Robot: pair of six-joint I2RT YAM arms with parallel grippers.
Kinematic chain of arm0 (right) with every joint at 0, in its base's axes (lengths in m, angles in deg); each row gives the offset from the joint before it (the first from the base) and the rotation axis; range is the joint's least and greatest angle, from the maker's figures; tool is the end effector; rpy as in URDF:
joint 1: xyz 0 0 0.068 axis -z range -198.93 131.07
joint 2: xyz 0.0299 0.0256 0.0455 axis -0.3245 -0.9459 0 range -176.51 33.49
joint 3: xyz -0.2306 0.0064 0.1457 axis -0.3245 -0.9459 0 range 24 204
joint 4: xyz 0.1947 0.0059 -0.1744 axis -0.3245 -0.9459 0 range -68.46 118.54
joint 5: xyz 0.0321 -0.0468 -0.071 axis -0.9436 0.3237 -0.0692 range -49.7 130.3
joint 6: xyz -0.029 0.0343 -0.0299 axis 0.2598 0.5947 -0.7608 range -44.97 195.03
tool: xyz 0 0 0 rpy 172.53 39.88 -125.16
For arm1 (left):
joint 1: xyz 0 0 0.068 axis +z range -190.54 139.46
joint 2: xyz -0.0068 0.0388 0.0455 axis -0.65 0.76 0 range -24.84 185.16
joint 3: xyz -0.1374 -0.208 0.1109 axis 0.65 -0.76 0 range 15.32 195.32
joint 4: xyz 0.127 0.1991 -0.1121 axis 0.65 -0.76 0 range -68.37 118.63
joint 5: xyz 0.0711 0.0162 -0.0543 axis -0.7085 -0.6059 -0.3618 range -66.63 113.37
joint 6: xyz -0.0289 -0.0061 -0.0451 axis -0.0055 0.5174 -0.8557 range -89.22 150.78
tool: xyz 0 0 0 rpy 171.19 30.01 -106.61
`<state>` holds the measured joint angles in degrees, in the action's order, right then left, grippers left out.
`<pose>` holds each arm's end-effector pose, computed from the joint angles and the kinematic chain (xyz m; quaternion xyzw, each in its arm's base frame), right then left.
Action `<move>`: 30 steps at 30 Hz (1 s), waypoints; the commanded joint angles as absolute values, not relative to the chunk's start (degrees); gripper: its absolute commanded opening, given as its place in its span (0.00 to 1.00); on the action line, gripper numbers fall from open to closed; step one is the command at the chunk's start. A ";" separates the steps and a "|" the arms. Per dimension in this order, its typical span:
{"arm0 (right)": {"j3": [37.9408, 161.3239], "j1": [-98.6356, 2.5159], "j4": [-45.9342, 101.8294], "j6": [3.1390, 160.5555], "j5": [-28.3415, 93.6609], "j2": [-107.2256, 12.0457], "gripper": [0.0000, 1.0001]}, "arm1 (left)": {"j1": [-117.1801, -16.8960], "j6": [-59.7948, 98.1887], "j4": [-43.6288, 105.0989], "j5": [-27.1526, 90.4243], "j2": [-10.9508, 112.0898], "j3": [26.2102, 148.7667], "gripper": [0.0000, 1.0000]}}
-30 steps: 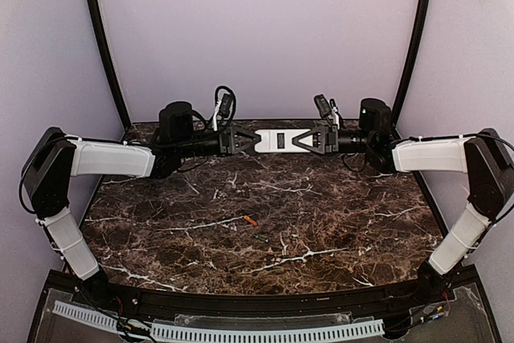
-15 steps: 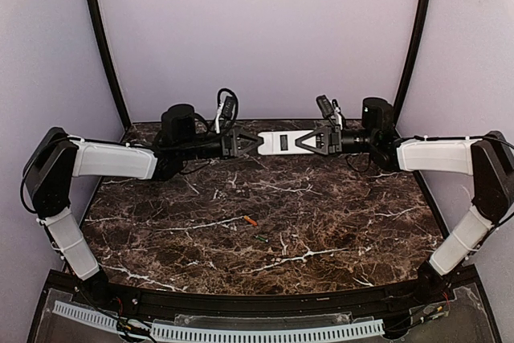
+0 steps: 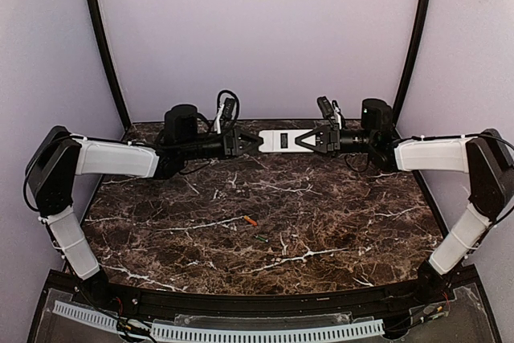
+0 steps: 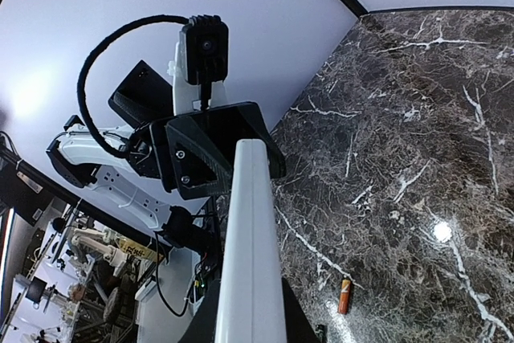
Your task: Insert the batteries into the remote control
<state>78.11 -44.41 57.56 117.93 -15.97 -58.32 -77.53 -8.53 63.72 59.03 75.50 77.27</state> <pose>0.3046 0.1780 0.2608 -0.2024 0.7078 0.6187 0.2742 0.3066 -0.2569 0.2623 0.1961 0.6964 -0.5787 0.3764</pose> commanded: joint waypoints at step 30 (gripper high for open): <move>79.21 -45.57 63.98 121.07 -18.89 -58.03 0.00 | -76.83 -3.92 48.07 52.58 76.14 81.31 0.35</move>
<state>79.35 -45.41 57.69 120.16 -15.07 -59.85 -78.43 -4.31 52.64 56.67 76.98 83.24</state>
